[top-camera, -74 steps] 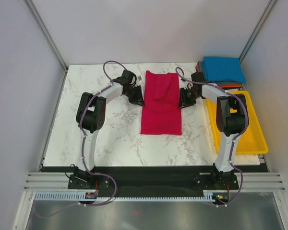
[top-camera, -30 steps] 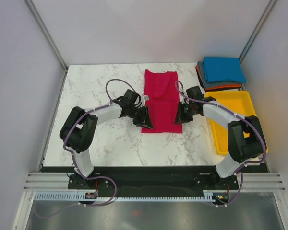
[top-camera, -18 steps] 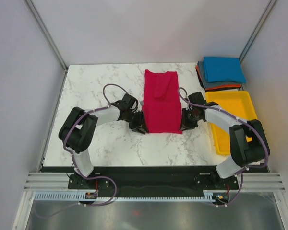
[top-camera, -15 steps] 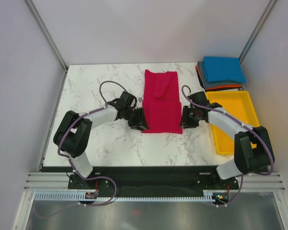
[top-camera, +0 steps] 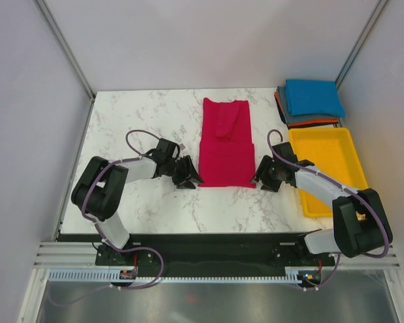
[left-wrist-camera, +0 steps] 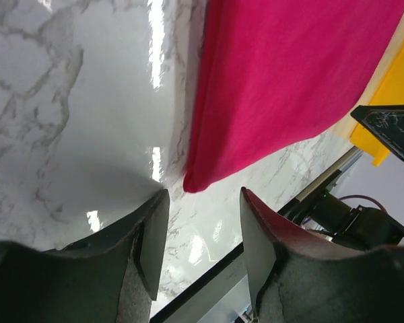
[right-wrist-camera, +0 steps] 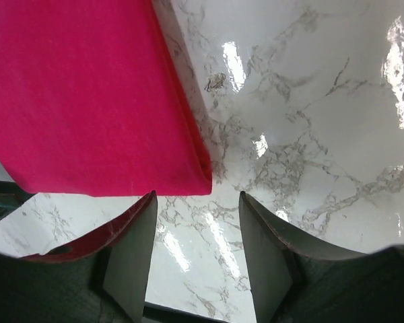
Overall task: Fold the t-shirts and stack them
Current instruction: Fold the tshirt
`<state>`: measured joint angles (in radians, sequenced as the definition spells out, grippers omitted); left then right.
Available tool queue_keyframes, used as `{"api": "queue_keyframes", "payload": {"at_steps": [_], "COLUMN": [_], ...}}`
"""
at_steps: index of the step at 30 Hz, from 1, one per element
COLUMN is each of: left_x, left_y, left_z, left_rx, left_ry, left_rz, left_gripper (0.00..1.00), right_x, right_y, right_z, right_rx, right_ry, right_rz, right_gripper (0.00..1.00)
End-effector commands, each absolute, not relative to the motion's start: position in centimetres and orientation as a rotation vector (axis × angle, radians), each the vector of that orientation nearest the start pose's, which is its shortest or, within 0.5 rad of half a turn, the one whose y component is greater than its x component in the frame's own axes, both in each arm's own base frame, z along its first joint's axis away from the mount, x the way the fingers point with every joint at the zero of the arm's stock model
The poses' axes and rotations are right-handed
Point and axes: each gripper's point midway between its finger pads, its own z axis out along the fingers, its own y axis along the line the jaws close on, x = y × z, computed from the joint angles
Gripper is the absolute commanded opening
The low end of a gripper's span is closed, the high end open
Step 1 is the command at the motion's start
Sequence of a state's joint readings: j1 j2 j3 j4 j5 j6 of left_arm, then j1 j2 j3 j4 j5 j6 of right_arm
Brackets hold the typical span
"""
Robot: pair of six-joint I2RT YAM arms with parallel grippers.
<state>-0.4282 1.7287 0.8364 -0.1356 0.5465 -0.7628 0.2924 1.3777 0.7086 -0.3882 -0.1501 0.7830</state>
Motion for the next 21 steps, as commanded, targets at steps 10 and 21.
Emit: {"api": "queue_keyframes", "payload": {"at_steps": [10,21], "left_x": [28.4,28.3], "left_y": [-25.4,-25.6], "left_z": [0.8,0.6], "left_rx": [-0.334,-0.35], "left_ry": [2.747,2.759], "left_rz": [-1.066,-1.068], "left_gripper": [0.49,0.36], "right_x": [28.1,27.5], "right_y": [13.8,13.8], "right_z": [1.7,0.7], "right_rx": [0.716,0.758], "right_ry": [2.584,2.591], "right_rz": [0.543,0.558], "right_gripper": [0.61,0.59]}}
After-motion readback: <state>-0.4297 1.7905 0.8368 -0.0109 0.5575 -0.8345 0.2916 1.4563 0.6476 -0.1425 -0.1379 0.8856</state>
